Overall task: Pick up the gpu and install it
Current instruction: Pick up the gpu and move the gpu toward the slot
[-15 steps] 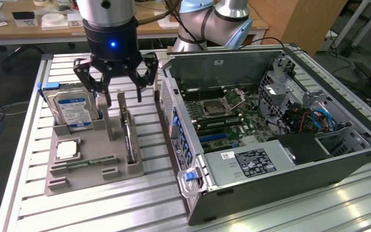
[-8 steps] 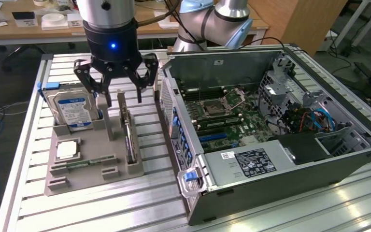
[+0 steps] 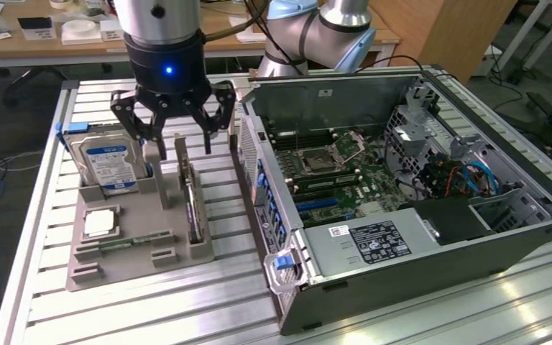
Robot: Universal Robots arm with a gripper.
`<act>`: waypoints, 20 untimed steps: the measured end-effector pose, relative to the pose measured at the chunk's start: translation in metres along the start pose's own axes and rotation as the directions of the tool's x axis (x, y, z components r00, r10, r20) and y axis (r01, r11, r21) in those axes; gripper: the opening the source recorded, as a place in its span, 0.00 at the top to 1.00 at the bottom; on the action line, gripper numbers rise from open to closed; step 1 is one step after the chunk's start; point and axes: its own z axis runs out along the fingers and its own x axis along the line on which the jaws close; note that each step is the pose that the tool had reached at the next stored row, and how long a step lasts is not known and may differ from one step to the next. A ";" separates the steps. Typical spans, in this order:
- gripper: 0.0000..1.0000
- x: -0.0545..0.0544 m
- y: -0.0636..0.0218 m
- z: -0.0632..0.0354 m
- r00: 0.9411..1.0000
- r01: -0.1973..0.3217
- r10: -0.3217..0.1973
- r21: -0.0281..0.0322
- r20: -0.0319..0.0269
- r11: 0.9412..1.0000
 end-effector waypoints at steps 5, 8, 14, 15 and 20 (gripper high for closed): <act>0.35 0.000 -0.0001 0.0017 1.000 0.000 0.000 0.000 0.000 1.000; 0.35 0.000 -0.0001 0.0030 1.000 0.000 0.000 0.000 0.001 1.000; 0.35 0.000 -0.0002 0.0049 1.000 0.000 0.000 0.000 0.000 1.000; 0.35 0.000 -0.0002 0.0054 1.000 0.000 0.000 0.000 0.001 1.000; 0.35 0.001 -0.0016 0.0134 1.000 0.000 0.000 0.000 0.001 1.000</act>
